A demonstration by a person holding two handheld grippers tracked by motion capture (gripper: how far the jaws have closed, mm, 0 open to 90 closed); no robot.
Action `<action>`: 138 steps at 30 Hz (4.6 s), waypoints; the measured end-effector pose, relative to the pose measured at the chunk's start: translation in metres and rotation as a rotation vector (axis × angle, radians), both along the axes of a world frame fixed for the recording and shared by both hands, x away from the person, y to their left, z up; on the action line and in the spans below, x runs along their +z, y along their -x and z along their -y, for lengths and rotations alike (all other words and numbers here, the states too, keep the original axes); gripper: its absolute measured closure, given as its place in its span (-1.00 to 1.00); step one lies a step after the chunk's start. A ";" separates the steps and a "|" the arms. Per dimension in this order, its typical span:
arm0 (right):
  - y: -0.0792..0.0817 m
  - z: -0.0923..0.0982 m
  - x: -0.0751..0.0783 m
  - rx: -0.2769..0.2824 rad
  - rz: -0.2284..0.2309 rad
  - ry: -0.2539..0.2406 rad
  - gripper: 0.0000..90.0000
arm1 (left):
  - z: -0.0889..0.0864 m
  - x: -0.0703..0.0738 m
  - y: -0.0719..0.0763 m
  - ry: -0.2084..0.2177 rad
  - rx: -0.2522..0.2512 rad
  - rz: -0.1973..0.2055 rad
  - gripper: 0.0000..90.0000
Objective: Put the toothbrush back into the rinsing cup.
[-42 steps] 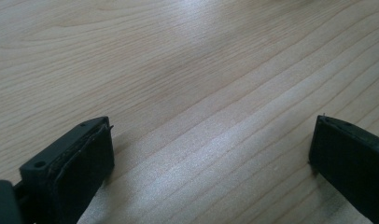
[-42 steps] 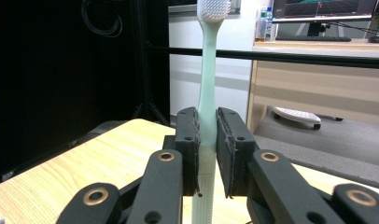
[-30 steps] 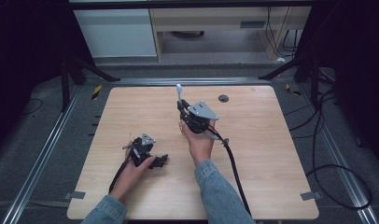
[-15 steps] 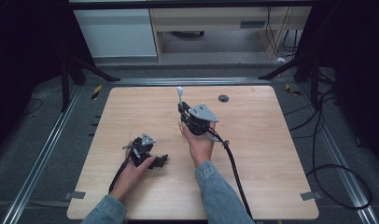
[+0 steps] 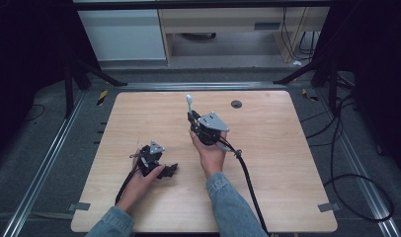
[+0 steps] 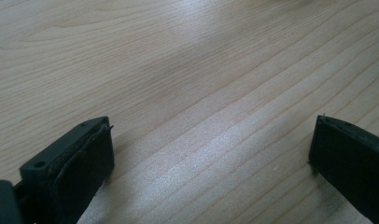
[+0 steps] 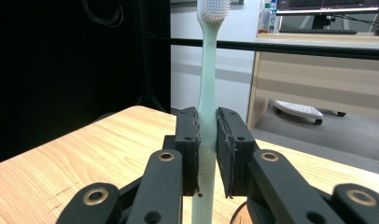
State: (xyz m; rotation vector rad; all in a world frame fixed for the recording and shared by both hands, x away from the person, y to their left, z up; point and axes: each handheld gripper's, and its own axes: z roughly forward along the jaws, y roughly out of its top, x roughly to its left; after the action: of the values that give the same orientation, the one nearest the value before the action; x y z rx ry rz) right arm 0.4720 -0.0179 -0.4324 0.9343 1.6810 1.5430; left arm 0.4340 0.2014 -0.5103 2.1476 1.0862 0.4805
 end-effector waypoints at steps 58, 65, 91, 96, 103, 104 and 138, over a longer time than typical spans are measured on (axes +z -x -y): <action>0.000 0.004 -0.035 0.014 -0.013 0.009 0.76 | 0.001 0.000 0.000 0.003 -0.003 0.000 -1.00; 0.000 0.003 -0.039 0.016 -0.013 0.015 0.76 | 0.001 0.000 0.000 0.003 -0.004 0.000 -1.00; -0.001 0.002 -0.040 0.043 -0.035 0.080 0.75 | 0.001 0.000 0.000 0.003 -0.004 0.000 -1.00; -0.001 0.002 -0.041 0.044 -0.041 0.083 0.74 | 0.001 0.000 0.000 0.003 -0.004 0.000 -1.00; -0.002 0.001 -0.042 0.051 -0.048 0.082 0.72 | 0.001 0.000 0.000 0.003 -0.004 0.000 -1.00; -0.002 0.001 -0.042 0.052 -0.049 0.081 0.71 | 0.001 0.000 0.000 0.003 -0.004 0.000 -1.00; 0.006 0.003 -0.026 0.067 -0.033 0.118 0.29 | 0.001 0.000 0.000 0.003 -0.004 0.000 -1.00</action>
State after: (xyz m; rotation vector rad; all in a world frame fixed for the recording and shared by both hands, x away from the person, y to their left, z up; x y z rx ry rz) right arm 0.4663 -0.0212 -0.4580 0.8552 1.8222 1.4610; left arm 0.4338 0.2004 -0.5105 2.1467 1.0814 0.4771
